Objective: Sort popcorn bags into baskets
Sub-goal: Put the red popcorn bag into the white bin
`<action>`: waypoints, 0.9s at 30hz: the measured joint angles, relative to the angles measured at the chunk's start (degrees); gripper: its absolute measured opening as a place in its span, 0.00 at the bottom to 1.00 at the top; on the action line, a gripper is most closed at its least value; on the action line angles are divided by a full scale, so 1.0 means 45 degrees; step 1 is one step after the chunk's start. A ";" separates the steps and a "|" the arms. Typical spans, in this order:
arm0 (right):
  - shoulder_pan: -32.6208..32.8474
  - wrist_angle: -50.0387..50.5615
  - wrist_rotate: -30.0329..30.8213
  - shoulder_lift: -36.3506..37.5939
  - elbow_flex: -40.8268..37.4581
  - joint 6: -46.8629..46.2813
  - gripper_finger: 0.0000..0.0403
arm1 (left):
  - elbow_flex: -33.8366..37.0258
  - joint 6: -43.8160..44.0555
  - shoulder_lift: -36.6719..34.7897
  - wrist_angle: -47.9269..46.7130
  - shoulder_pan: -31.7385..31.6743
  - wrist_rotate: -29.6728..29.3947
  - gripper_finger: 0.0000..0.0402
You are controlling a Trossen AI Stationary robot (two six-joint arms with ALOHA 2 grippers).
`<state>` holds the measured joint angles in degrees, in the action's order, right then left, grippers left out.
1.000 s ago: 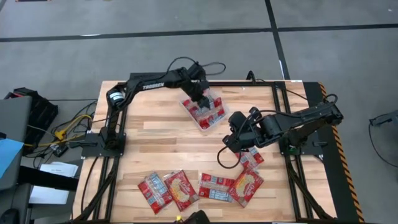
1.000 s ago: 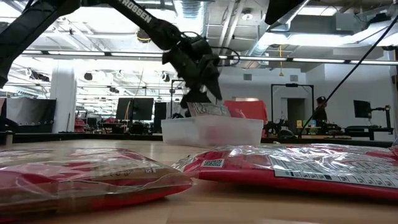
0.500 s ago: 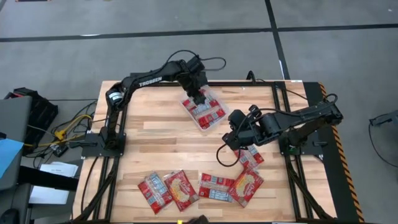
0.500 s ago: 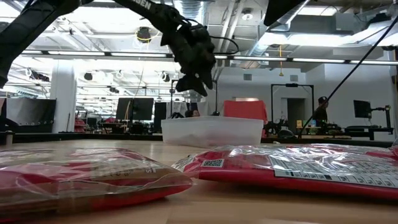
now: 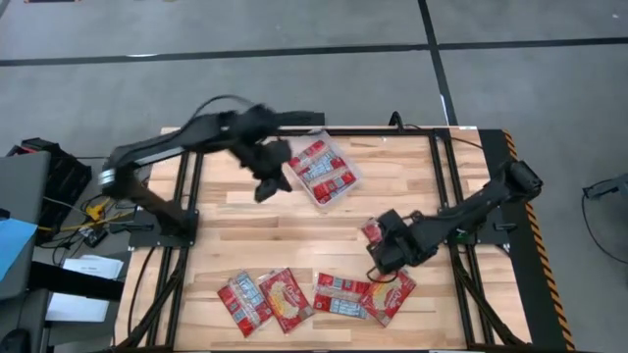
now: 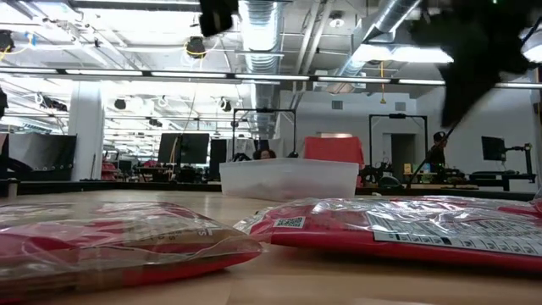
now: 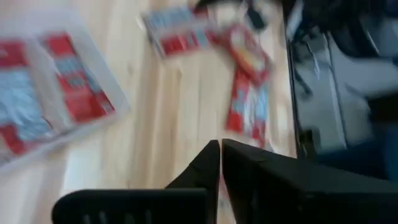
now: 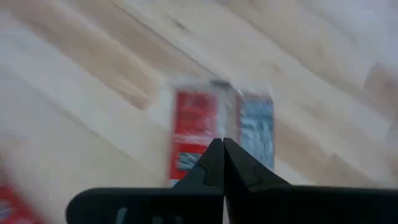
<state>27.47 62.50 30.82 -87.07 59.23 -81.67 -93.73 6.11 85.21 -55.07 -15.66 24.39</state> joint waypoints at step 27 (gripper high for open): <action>-0.3269 -1.2782 -0.2346 0.0207 -0.3393 0.6688 0.02 | 1.7329 1.4179 -0.6828 1.5145 0.4017 -0.6636 0.61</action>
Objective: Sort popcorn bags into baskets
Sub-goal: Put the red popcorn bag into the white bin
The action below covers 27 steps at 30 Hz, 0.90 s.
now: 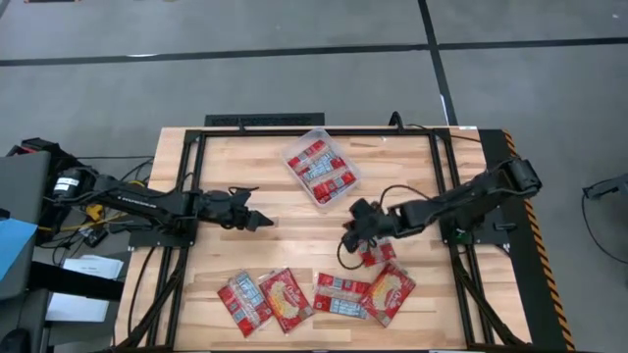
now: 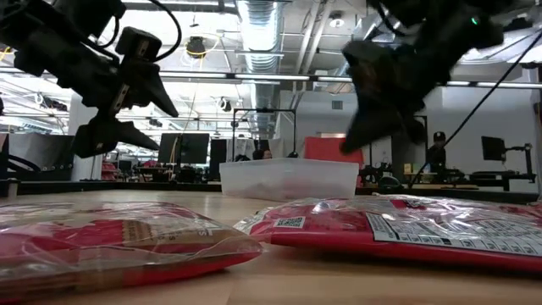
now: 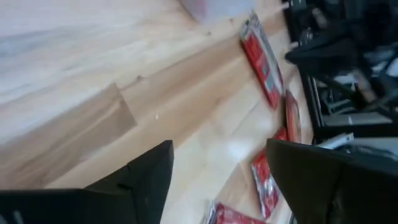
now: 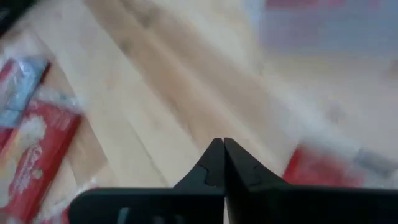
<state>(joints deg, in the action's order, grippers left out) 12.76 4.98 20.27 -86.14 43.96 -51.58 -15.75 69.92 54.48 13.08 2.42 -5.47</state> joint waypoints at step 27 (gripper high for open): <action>0.1529 0.5301 -0.0964 -0.5225 0.5166 0.0324 0.02 | -0.0058 0.1179 0.6080 0.5374 0.0044 0.0564 0.62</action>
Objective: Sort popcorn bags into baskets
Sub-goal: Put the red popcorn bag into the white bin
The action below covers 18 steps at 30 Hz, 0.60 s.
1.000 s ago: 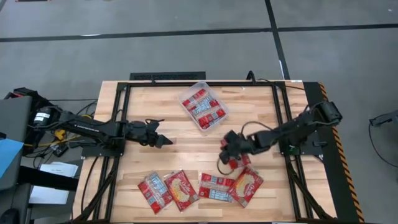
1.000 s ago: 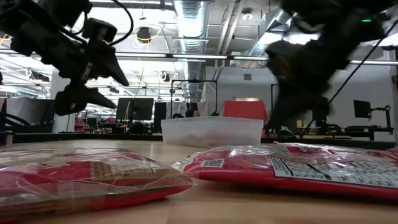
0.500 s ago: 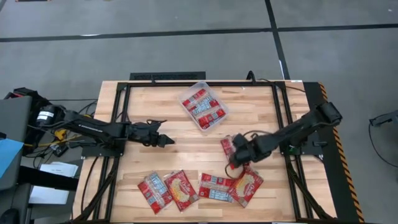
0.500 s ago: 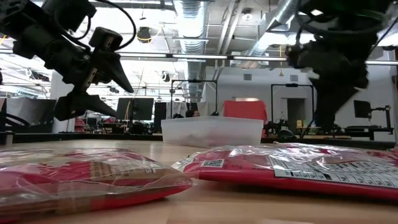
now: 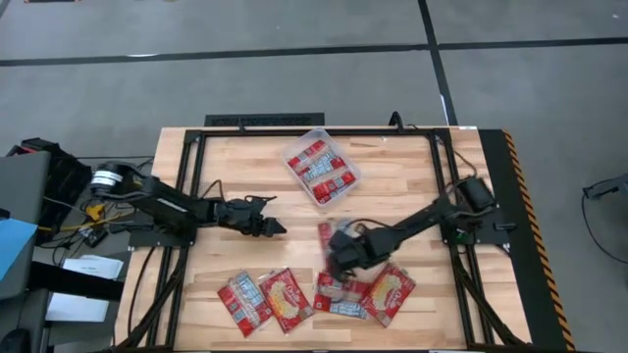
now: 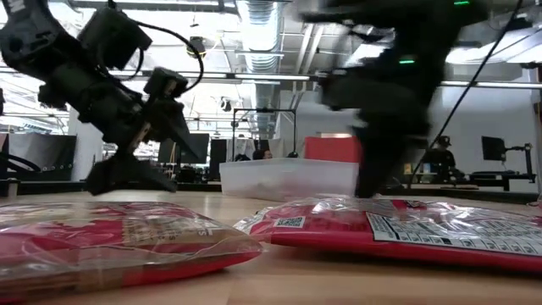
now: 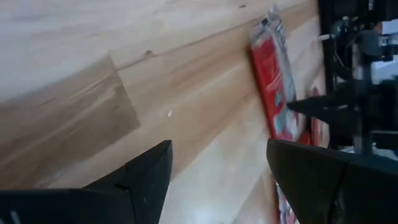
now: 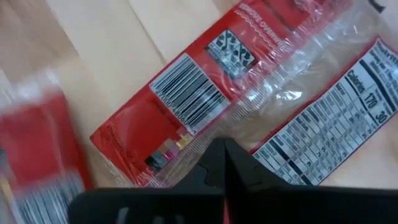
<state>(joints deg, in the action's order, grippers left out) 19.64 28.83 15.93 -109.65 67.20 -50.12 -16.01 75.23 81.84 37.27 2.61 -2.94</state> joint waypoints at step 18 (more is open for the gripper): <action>-0.0352 0.1092 0.0743 -0.0460 0.2295 0.2791 0.03 | -0.1360 -0.0260 0.1991 -0.0124 0.0062 -0.0205 0.62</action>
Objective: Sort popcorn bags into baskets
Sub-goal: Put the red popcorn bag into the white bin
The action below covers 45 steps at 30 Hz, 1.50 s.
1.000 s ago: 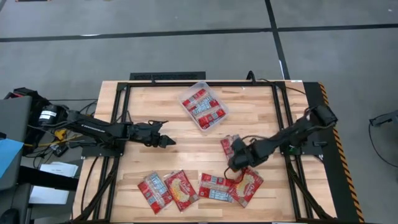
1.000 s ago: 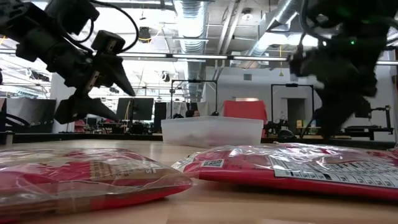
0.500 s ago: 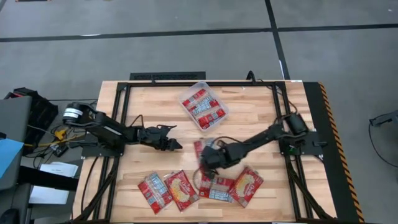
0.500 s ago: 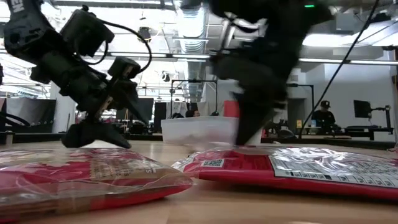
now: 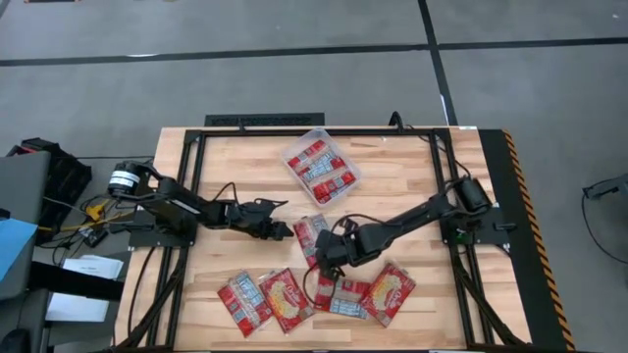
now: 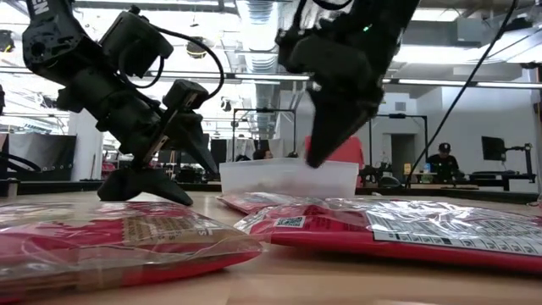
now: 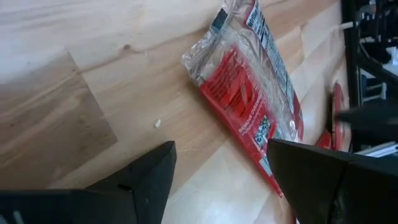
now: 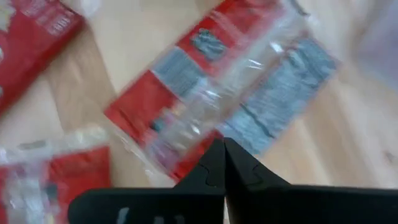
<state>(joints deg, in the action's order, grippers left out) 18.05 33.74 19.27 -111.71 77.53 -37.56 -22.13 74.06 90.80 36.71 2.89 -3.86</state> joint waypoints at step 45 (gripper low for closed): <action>-0.1479 -0.1067 -0.1909 -0.2053 0.3284 0.4973 0.03 | -0.0248 -0.0211 0.0486 -0.0087 0.0371 -0.0828 0.04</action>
<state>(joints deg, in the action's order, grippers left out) 11.40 28.94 10.68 -120.95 92.31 -15.18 -23.24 73.10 92.99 36.32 4.56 -7.58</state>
